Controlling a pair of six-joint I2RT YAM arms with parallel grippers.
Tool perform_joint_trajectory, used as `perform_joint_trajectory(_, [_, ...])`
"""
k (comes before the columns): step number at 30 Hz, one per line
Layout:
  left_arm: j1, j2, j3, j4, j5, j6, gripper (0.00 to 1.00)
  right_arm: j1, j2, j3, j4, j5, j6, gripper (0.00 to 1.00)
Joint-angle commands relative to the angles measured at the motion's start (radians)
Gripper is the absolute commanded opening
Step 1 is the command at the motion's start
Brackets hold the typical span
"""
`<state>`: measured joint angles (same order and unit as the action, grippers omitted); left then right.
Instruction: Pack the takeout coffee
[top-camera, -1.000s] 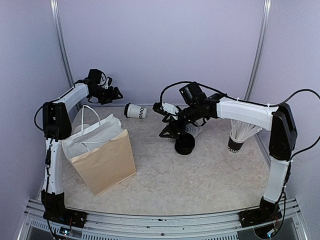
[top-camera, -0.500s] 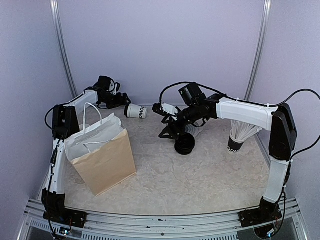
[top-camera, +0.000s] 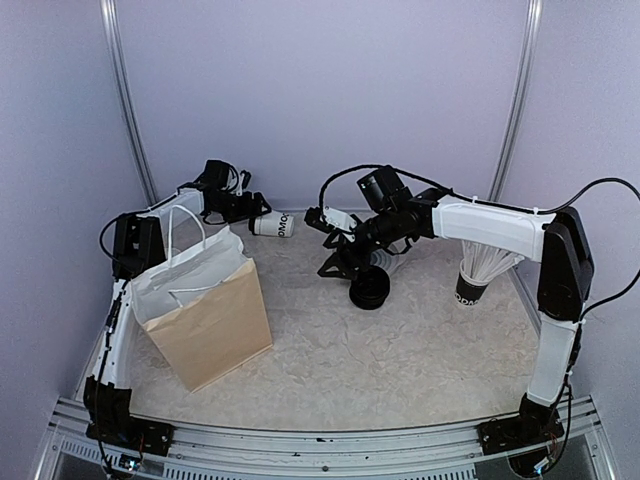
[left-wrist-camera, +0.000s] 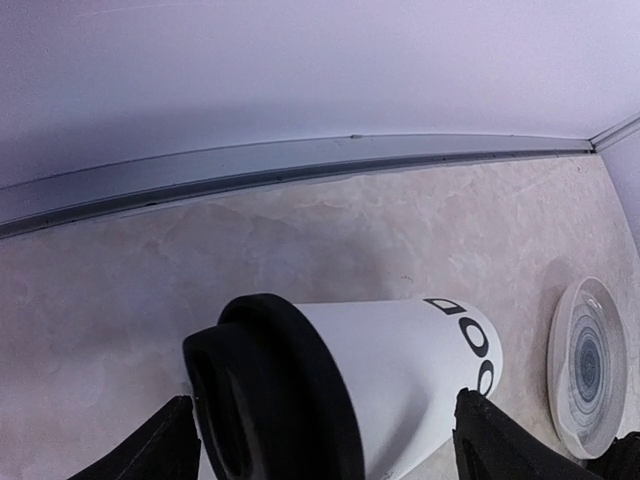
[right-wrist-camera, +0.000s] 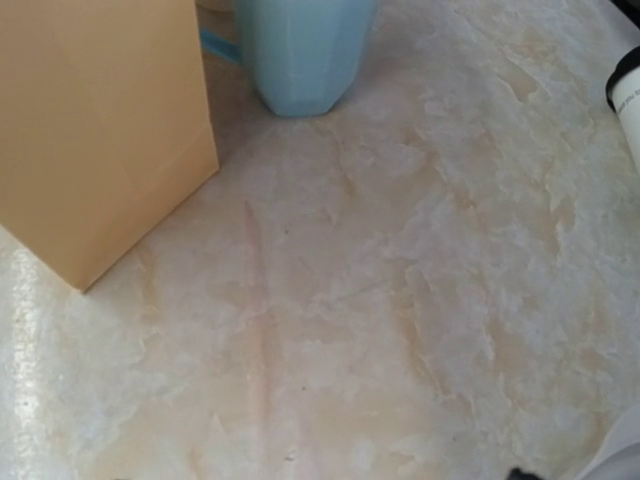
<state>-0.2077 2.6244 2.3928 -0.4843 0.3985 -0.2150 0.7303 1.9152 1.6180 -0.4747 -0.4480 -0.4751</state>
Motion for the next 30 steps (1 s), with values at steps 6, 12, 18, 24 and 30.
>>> perform_joint_trajectory(6, [-0.042, -0.012, -0.016, 0.028, 0.144, 0.056, 0.82, 0.004, 0.012, -0.027, -0.017, 0.003, -0.011, 0.79])
perform_joint_trajectory(12, [-0.074, -0.045, -0.071, 0.019, 0.188, 0.076, 0.75, -0.019, 0.018, -0.028, -0.015, 0.023, -0.017, 0.77])
perform_joint_trajectory(18, [-0.102, -0.118, -0.172, 0.019, 0.217, 0.105, 0.68, -0.031, 0.04, -0.046, 0.048, 0.182, -0.092, 0.78])
perform_joint_trajectory(24, [-0.123, -0.145, -0.183, 0.023, 0.239, 0.108, 0.62, -0.067, 0.152, 0.025, 0.106, 0.293, -0.141, 0.82])
perform_joint_trajectory(30, [-0.14, -0.133, -0.179, 0.018, 0.243, 0.104, 0.55, -0.094, 0.256, 0.147, 0.078, 0.278, -0.111, 0.82])
